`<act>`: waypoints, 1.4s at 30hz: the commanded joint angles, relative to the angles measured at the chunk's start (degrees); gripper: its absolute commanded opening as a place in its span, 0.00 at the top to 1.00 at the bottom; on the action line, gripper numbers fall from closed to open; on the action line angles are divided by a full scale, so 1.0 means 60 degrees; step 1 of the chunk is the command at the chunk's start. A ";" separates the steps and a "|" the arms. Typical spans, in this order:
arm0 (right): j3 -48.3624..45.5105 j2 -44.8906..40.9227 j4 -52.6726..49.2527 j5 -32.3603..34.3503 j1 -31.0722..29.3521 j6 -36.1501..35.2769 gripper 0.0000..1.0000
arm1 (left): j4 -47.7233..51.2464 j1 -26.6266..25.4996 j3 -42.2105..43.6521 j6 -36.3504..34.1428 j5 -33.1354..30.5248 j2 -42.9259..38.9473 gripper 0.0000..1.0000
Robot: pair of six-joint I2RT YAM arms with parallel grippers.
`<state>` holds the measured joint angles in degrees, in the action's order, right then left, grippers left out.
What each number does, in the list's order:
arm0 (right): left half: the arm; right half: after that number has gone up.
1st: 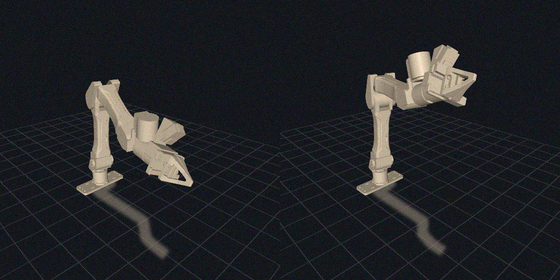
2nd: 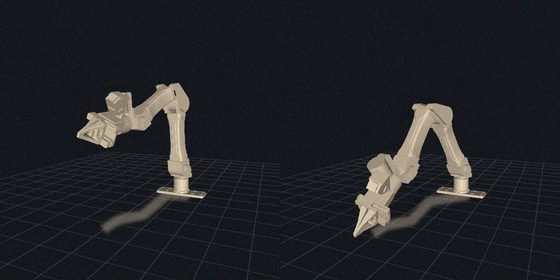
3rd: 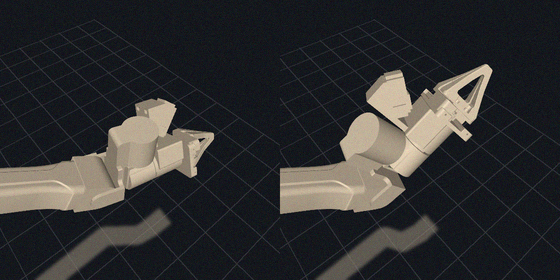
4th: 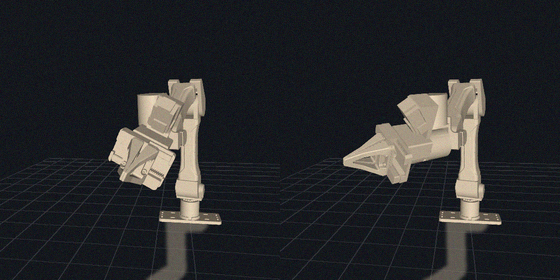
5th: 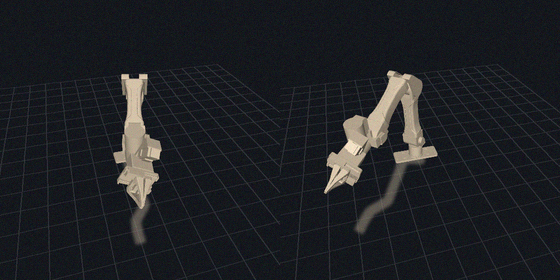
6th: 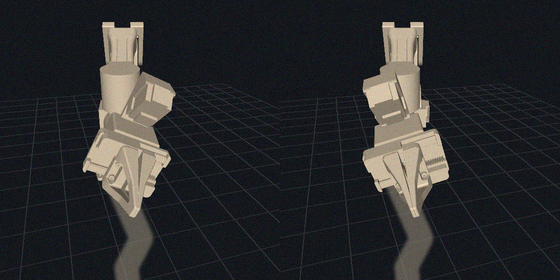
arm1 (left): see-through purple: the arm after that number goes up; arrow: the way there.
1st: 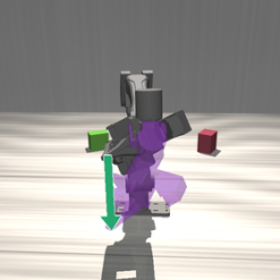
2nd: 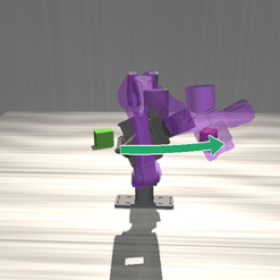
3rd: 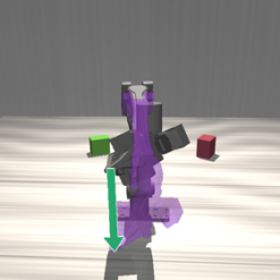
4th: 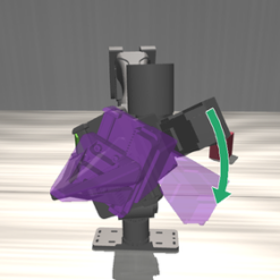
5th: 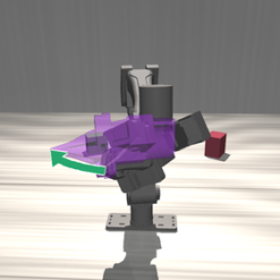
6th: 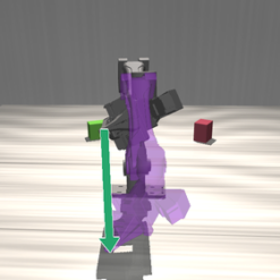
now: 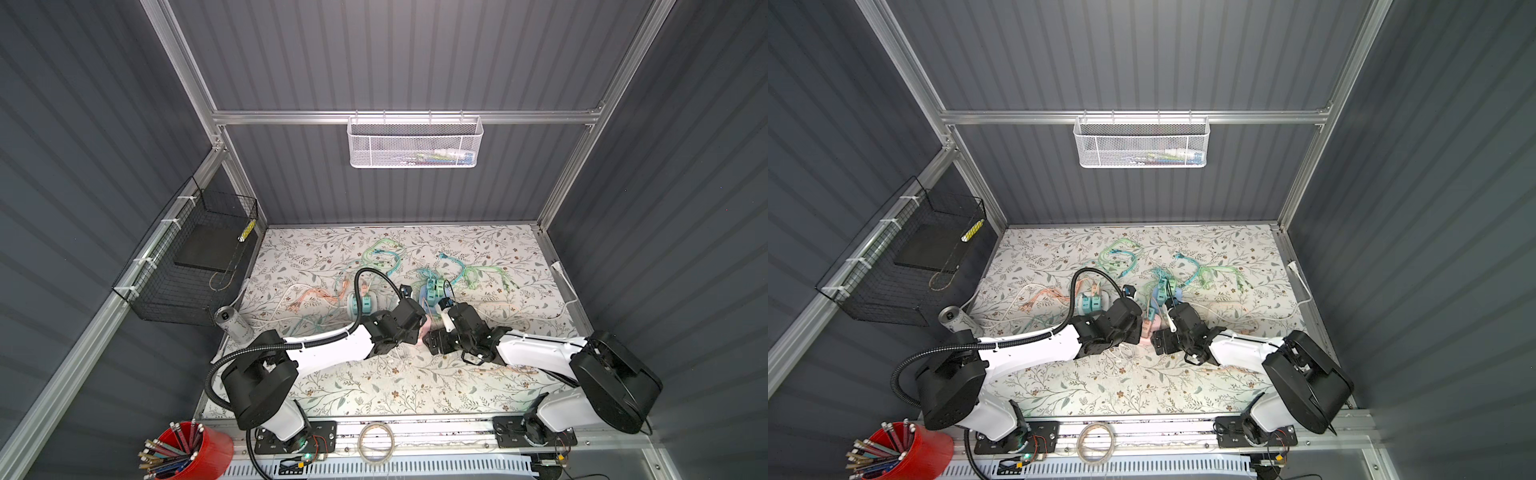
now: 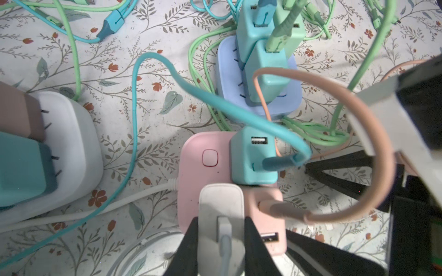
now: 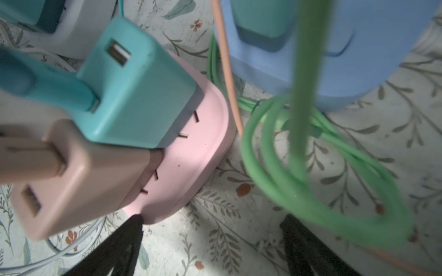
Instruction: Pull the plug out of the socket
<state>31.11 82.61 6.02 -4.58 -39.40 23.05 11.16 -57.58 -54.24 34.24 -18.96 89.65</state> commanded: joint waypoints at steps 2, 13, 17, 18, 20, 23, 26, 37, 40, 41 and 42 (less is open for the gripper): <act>-0.0107 -0.0087 0.0223 -0.0248 0.0221 -0.0086 0.09 | 0.0231 -0.0184 -0.0127 0.0452 0.0425 0.0455 0.83; 0.0190 0.0339 0.0114 -0.0689 0.1030 0.0132 0.11 | 0.0691 -0.0356 -0.0829 -0.0387 0.0437 0.0732 0.83; 0.0660 0.0734 -0.0216 -0.1024 0.1058 0.0026 0.16 | 0.0750 -0.0450 -0.1003 -0.0589 0.0476 0.0849 0.83; 0.0714 0.0795 -0.0241 -0.1010 0.1047 0.0029 0.16 | 0.0749 -0.0477 -0.1040 -0.0621 0.0467 0.0864 0.83; 0.0783 0.0914 -0.0274 -0.1009 0.1046 0.0081 0.18 | 0.0779 -0.0523 -0.1088 -0.0665 0.0460 0.0887 0.83; 0.0928 0.1145 -0.0610 -0.1061 0.1045 0.0041 0.23 | 0.0829 -0.0597 -0.1212 -0.0776 0.0392 0.0944 0.83; 0.1063 0.1410 -0.1130 -0.0961 0.1050 -0.0043 0.31 | 0.0760 -0.0613 -0.1364 -0.0828 0.0327 0.0985 0.84; 0.0978 0.2027 -0.1793 -0.0597 0.0738 0.0180 0.36 | -0.0262 -0.0598 -0.1833 -0.0826 0.0187 0.0671 0.85; 0.1034 0.2223 -0.2000 -0.0336 0.0619 0.0202 0.40 | -0.0178 -0.0599 -0.2067 -0.0872 0.0370 0.0865 0.86; 0.1038 0.2289 -0.2076 -0.0251 0.0587 0.0200 0.40 | -0.0225 -0.0606 -0.2021 -0.0872 0.0279 0.0802 0.86; 0.1040 0.2328 -0.2122 -0.0206 0.0577 0.0202 0.40 | -0.0332 -0.0603 -0.1930 -0.0901 0.0228 0.0652 0.86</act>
<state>39.81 90.80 2.31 -10.24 -34.00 25.12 17.54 -59.51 -62.13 30.55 -22.55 94.76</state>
